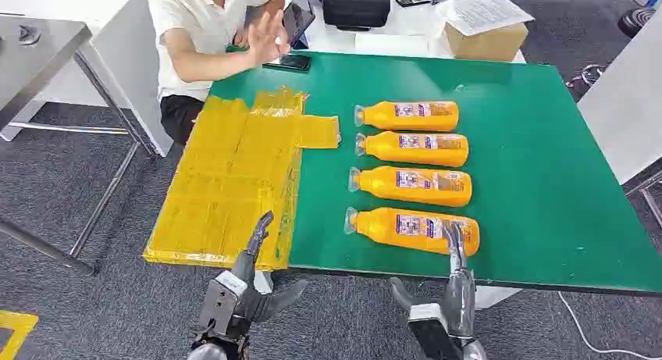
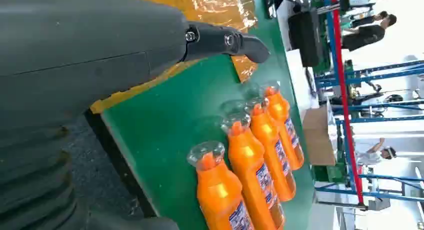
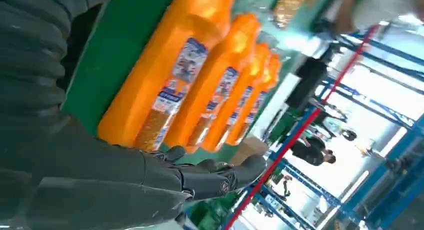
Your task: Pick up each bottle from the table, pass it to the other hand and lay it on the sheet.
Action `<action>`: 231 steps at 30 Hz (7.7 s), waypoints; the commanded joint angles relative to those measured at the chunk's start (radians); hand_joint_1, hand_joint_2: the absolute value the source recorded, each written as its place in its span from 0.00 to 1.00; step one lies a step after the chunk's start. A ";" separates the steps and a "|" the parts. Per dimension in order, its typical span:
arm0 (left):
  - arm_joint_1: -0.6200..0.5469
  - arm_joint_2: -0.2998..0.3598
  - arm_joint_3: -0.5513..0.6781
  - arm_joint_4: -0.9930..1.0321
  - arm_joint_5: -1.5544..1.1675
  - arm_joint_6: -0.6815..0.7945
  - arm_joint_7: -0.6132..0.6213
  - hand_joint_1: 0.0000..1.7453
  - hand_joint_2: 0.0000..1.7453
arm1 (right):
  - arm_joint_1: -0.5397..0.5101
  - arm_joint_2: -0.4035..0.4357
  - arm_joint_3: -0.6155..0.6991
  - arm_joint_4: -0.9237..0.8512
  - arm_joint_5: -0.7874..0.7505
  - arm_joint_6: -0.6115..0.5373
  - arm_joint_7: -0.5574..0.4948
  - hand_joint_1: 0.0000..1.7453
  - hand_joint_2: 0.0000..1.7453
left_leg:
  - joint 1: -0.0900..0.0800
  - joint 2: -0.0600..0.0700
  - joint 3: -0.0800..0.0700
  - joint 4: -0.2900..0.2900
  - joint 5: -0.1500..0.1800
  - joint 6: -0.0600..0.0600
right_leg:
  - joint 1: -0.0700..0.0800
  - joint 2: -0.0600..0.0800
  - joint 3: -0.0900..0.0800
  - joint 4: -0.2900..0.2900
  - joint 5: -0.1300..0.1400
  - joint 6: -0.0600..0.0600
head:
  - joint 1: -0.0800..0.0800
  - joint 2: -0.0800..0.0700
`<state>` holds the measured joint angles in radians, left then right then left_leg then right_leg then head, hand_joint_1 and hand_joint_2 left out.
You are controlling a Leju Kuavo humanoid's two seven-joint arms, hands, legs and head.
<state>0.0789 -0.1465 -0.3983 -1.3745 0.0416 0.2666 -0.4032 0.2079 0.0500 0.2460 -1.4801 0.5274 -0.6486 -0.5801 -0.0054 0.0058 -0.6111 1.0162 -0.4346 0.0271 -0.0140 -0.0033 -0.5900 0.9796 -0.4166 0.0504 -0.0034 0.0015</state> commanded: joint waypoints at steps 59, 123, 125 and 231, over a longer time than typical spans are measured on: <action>-0.107 -0.041 -0.002 0.117 -0.033 -0.079 0.043 0.00 1.00 | -0.458 -0.252 0.100 0.620 0.641 0.195 0.470 0.00 1.00 | 0.000 -0.001 0.008 -0.001 0.000 -0.001 | 0.000 -0.001 0.009 -0.002 0.000 -0.001 | 0.000 0.000; -0.257 -0.097 0.005 0.390 0.645 -0.359 0.140 0.00 1.00 | -0.495 -0.049 0.391 0.348 -0.176 0.742 0.106 0.82 1.00 | 0.002 0.004 0.023 0.000 -0.007 0.003 | 0.002 0.005 0.026 -0.007 -0.004 0.005 | 0.000 0.000; -0.244 -0.088 -0.023 0.356 0.675 -0.387 0.154 0.00 1.00 | -0.506 -0.047 0.424 0.377 -0.191 0.724 0.114 0.73 1.00 | 0.002 0.003 0.022 -0.001 -0.007 0.003 | 0.002 0.005 0.025 -0.007 -0.004 0.005 | 0.000 0.000; -0.340 0.042 -0.156 0.014 -0.532 0.172 0.016 0.00 1.00 | -0.183 0.010 0.242 0.192 -0.017 0.089 -0.076 0.00 1.00 | 0.001 -0.004 0.009 0.000 -0.004 0.000 | 0.001 -0.001 0.012 -0.004 -0.003 0.002 | 0.000 0.000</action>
<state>-0.3548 -0.1526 -0.4369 -1.1259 -0.3937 0.2980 -0.3632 0.0144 0.0988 0.5188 -1.2688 0.4875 -0.5554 -0.6664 -0.0048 0.0016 -0.6051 1.0162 -0.4373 0.0289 -0.0138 -0.0053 -0.5800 0.9757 -0.4189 0.0542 -0.0034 0.0015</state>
